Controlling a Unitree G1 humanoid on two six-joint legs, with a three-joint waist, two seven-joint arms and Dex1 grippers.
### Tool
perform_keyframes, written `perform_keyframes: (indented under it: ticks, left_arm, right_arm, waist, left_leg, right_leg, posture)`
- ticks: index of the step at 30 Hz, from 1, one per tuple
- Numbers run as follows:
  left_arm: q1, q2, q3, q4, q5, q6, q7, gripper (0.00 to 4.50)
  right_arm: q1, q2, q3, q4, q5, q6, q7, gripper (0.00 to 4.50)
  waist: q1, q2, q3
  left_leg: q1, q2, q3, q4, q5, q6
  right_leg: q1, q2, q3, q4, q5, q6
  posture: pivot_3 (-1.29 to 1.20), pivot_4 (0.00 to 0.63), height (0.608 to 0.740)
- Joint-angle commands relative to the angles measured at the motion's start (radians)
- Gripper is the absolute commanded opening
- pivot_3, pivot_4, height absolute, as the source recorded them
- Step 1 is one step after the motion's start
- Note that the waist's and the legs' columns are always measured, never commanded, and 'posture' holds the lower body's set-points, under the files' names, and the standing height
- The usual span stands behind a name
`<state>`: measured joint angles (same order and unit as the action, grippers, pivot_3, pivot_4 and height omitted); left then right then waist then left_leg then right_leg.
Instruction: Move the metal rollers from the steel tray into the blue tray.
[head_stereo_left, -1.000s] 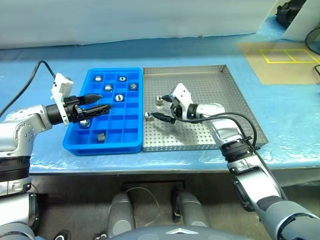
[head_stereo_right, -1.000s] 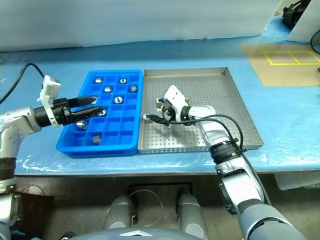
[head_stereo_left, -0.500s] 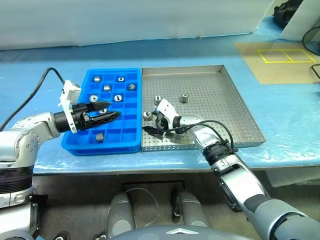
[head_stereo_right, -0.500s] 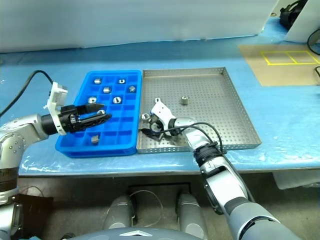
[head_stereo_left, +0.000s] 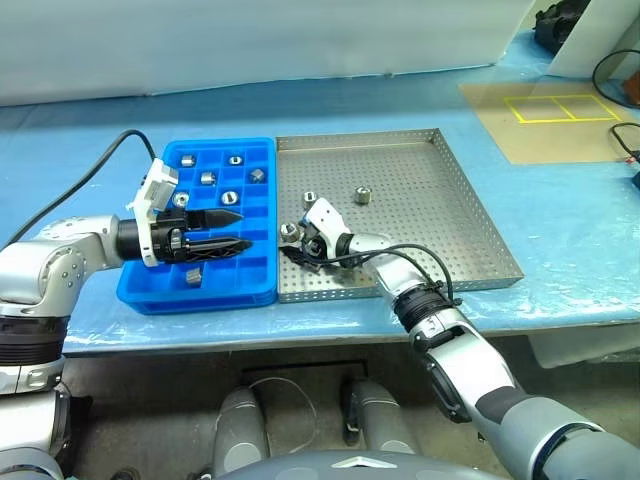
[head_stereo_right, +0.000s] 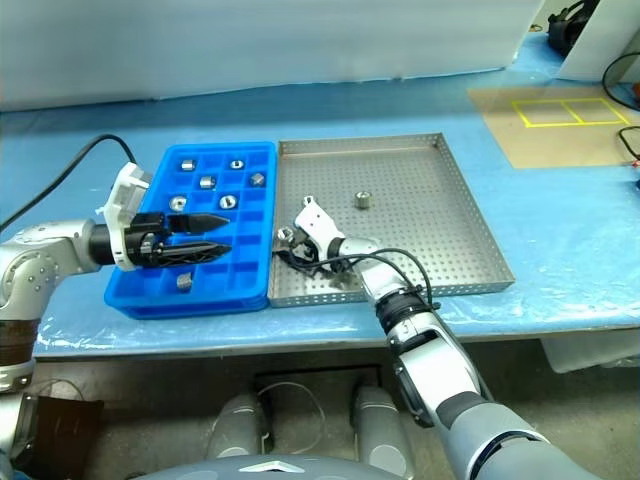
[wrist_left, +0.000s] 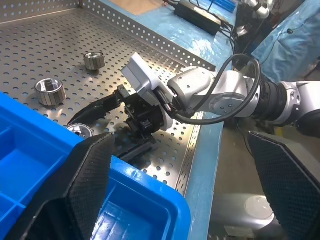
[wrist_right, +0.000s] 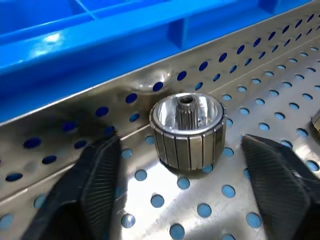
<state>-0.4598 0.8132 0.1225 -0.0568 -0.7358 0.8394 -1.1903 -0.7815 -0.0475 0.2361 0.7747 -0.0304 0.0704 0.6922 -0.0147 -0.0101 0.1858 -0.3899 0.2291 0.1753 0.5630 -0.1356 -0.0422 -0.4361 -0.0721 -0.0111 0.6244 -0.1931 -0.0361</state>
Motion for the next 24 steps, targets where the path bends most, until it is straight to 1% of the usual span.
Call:
perform_keyframes:
  ticks: [1, 4, 6, 10, 15, 21, 24]
  left_arm:
    - [-0.016, 0.008, -0.007, 0.009, 0.019, -0.025, -0.008, 4.50]
    - [-0.012, 0.002, -0.015, 0.012, 0.032, -0.034, -0.001, 4.50]
    - [-0.014, -0.005, -0.012, 0.015, 0.030, -0.031, 0.006, 4.50]
    - [-0.014, -0.007, -0.007, 0.012, 0.030, -0.027, 0.003, 4.50]
    - [-0.028, 0.009, 0.016, 0.034, 0.033, -0.033, 0.002, 4.50]
    - [-0.097, 0.068, 0.065, 0.122, 0.076, -0.106, 0.003, 4.50]
    - [-0.119, 0.120, 0.105, 0.169, 0.083, -0.123, -0.012, 4.50]
  right_arm:
    - [-0.026, 0.021, -0.033, -0.008, 0.021, -0.020, -0.027, 2.64]
    - [-0.028, 0.027, -0.046, -0.005, 0.014, -0.026, -0.056, 1.67]
    - [-0.035, 0.027, -0.049, 0.012, 0.001, -0.029, -0.085, 1.64]
    - [-0.044, 0.024, -0.051, 0.021, 0.007, -0.034, -0.074, 1.64]
    - [-0.071, 0.015, -0.076, 0.000, 0.029, 0.004, -0.074, 1.64]
    - [-0.096, 0.017, -0.053, -0.149, 0.063, 0.038, 0.044, 1.64]
    - [-0.124, 0.038, -0.030, -0.154, 0.062, 0.034, 0.093, 1.64]
  waist:
    - [0.000, 0.000, 0.000]
    - [0.003, 0.000, 0.000]
    - [0.003, 0.000, 0.000]
    - [0.003, 0.000, 0.000]
    - [0.003, 0.000, 0.000]
    - [0.003, 0.000, 0.000]
    - [0.001, 0.000, 0.000]
  left_leg:
    - [0.000, 0.000, 0.000, 0.000, 0.000, 0.000]
    - [-0.002, 0.000, 0.000, -0.001, 0.000, 0.000]
    - [-0.003, 0.000, 0.000, -0.001, 0.000, 0.000]
    - [-0.003, 0.000, 0.000, -0.001, 0.000, 0.000]
    - [-0.003, 0.000, 0.000, -0.001, 0.000, 0.000]
    - [-0.004, 0.000, 0.000, -0.001, 0.000, 0.000]
    - [-0.004, 0.000, 0.000, -0.002, 0.000, 0.000]
  right_leg:
    - [0.000, 0.000, 0.000, 0.000, 0.000, 0.000]
    - [-0.001, 0.000, 0.000, -0.002, 0.000, 0.000]
    - [-0.002, 0.000, 0.000, -0.002, 0.000, 0.000]
    - [-0.002, 0.000, 0.000, -0.002, 0.000, 0.000]
    - [-0.002, 0.000, 0.000, -0.002, 0.000, 0.000]
    - [-0.002, 0.000, -0.001, -0.002, 0.000, 0.000]
    - [-0.003, 0.001, -0.001, -0.002, 0.000, 0.000]
  posture:
    - [-0.22, 0.150, 0.740]
    - [-0.23, 0.150, 0.740]
    - [-0.23, 0.150, 0.740]
    - [-0.23, 0.150, 0.740]
    - [-0.22, 0.150, 0.740]
    - [-0.18, 0.150, 0.740]
    - [-0.16, 0.150, 0.740]
